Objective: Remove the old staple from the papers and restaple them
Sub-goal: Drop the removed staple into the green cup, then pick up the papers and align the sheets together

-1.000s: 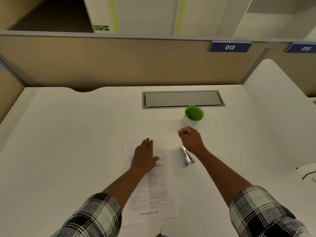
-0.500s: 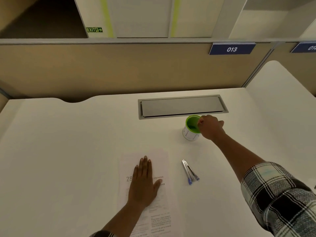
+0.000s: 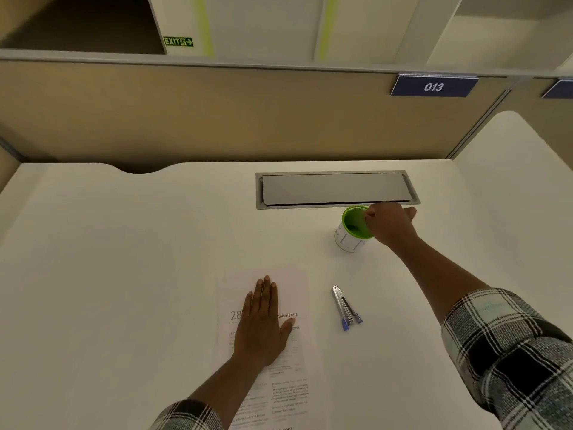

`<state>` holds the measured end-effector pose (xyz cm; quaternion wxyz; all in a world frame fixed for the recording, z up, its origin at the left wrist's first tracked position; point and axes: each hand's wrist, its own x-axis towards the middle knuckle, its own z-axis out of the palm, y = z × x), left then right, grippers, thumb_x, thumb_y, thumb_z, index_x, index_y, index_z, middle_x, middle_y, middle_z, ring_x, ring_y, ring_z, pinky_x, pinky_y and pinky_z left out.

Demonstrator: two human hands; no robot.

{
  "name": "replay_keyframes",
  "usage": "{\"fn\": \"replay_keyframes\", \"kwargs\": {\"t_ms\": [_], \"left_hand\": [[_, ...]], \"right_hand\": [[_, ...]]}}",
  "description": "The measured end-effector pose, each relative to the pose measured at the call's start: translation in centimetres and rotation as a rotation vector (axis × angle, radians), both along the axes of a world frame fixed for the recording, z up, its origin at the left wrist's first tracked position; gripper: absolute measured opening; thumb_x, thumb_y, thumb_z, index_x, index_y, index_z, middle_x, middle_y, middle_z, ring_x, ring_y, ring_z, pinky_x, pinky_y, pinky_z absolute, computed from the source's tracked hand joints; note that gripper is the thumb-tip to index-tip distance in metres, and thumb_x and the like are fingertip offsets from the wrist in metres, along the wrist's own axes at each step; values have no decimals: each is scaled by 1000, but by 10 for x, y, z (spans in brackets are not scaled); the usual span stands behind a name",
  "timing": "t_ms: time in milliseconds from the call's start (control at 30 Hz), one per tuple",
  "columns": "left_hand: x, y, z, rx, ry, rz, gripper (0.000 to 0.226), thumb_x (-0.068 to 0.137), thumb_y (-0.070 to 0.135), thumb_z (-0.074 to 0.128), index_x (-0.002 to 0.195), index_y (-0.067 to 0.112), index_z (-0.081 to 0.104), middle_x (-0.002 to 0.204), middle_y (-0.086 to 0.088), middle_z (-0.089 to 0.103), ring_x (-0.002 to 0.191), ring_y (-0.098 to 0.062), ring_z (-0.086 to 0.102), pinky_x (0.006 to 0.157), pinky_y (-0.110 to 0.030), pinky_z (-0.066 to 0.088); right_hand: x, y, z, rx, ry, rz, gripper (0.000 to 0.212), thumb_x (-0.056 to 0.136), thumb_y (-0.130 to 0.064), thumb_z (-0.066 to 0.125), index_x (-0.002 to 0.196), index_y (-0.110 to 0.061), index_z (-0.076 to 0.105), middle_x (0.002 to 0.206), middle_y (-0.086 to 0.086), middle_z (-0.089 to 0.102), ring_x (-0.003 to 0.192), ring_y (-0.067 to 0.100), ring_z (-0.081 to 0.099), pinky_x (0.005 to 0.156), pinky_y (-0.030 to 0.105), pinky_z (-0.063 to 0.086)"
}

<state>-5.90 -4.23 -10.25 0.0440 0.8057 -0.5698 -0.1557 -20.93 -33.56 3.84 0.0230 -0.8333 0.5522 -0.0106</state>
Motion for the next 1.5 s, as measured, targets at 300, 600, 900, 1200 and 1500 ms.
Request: {"fn": "replay_keyframes", "kwargs": {"t_ms": [300, 600, 900, 1200, 1500], "left_hand": [[7, 6, 30, -37, 41, 68, 77, 98, 52, 26, 154, 7, -2, 162, -11, -12, 150, -24, -11, 121, -37, -3], [24, 39, 54, 19, 33, 264, 65, 93, 29, 47, 151, 10, 23, 162, -13, 11, 149, -30, 12, 120, -39, 17], [22, 59, 74, -3, 394, 749, 58, 84, 15, 62, 137, 11, 39, 133, -14, 44, 126, -32, 42, 99, -47, 44], [40, 54, 76, -147, 816, 949, 56, 79, 10, 71, 129, 5, 45, 123, -14, 60, 99, -24, 59, 75, -30, 47], [50, 67, 76, -223, 1088, 780, 26, 86, 3, 66, 106, 19, 67, 106, -5, 73, 86, -20, 71, 67, -30, 58]], "right_hand": [[0, 69, 14, -132, -301, 75, 21, 81, -16, 61, 62, -15, 53, 61, -1, 49, 60, 22, 45, 64, 34, 33], [13, 180, -41, 371, -359, 158, 16, 86, -25, 64, 97, -13, 69, 96, 6, 70, 93, 24, 64, 82, 29, 46], [25, 242, -73, 444, -155, -11, 35, 93, -24, 51, 121, -4, 48, 119, 15, 54, 111, 30, 53, 92, 35, 45], [29, 238, -72, 534, -293, -123, 45, 90, -15, 57, 129, 4, 45, 128, 18, 54, 118, 30, 53, 95, 30, 42], [10, 225, -72, 694, -636, -269, 70, 86, -38, 69, 141, -6, 40, 137, 9, 54, 125, 23, 52, 104, 34, 40]]}}
